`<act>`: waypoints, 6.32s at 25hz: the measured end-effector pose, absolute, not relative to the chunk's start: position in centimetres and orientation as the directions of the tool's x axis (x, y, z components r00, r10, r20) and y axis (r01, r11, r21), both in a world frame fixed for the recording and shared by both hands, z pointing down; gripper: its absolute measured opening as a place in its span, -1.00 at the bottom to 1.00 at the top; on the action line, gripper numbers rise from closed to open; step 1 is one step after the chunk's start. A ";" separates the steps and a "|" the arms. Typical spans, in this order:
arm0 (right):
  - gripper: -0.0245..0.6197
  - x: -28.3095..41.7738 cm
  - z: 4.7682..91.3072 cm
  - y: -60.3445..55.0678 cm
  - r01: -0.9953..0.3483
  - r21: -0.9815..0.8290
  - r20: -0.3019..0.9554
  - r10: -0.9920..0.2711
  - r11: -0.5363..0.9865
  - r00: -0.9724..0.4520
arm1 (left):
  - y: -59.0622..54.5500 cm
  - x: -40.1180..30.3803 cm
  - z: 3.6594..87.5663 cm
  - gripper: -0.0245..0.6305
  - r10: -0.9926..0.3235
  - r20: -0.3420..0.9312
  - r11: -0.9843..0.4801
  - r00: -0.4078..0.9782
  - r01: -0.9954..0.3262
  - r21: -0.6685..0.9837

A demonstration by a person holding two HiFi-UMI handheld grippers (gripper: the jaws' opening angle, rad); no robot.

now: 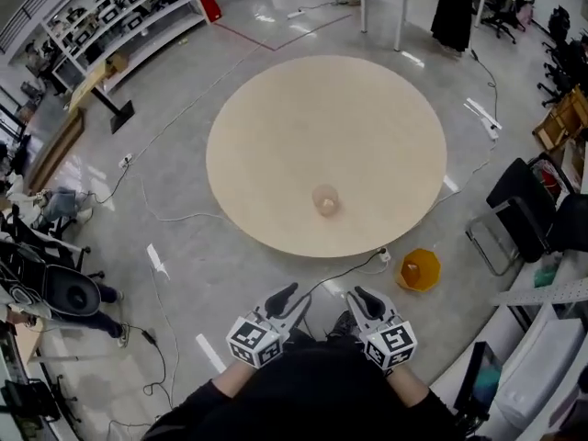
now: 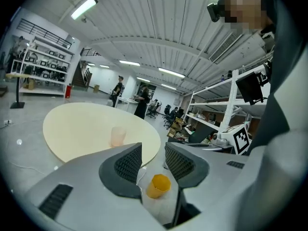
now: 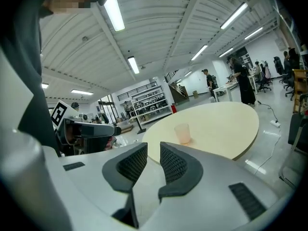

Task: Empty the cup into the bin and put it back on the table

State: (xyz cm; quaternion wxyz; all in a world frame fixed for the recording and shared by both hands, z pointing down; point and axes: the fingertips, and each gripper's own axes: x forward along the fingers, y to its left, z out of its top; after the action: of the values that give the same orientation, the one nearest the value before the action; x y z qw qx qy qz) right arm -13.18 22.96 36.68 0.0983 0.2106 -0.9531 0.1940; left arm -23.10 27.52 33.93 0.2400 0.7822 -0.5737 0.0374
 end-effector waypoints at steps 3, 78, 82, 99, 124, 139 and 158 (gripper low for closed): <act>-0.70 -13.3 36.9 21.5 -0.417 -0.337 0.272 -0.337 0.844 -0.901 | 26.7 -23.3 34.0 -0.46 -0.887 0.346 -0.191 0.307 -0.925 0.329; -0.33 -25.8 40.5 7.0 -0.530 -0.042 0.529 -0.431 0.847 -0.731 | 6.4 -29.3 42.0 -0.21 -0.085 0.528 -0.993 0.845 -0.117 0.027; -0.34 -23.0 39.3 8.5 -0.578 -0.060 0.507 -0.474 0.814 -0.720 | 7.7 -26.5 40.8 -0.21 -0.025 0.486 -0.996 0.874 -0.065 0.066; -0.34 -5.2 36.1 18.8 -0.616 -0.194 0.344 -0.535 0.764 -0.772 | 17.8 -8.7 37.6 -0.21 0.057 0.456 -0.967 0.888 -0.065 0.246; -0.34 15.4 41.6 14.7 -0.699 -0.548 0.271 -0.693 0.460 -0.668 | 13.3 11.3 42.9 -0.21 0.174 0.321 -0.808 0.931 -0.052 0.587; -0.34 19.1 48.0 7.5 -0.558 -0.768 0.209 -0.701 0.314 -0.682 | 5.9 14.5 48.5 -0.21 0.122 0.356 -0.660 0.927 -0.192 0.726; -0.34 23.3 56.3 5.3 -0.474 -0.863 0.262 -0.645 0.176 -0.717 | 4.2 18.3 56.7 -0.21 0.070 0.436 -0.470 0.897 -0.356 0.807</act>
State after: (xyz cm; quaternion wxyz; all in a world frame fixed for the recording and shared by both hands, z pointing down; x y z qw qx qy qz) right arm 23.26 5.27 56.33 -0.0813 0.3670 -0.7625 0.5265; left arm 18.32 4.23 56.69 0.5073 0.8313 -0.0861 0.2100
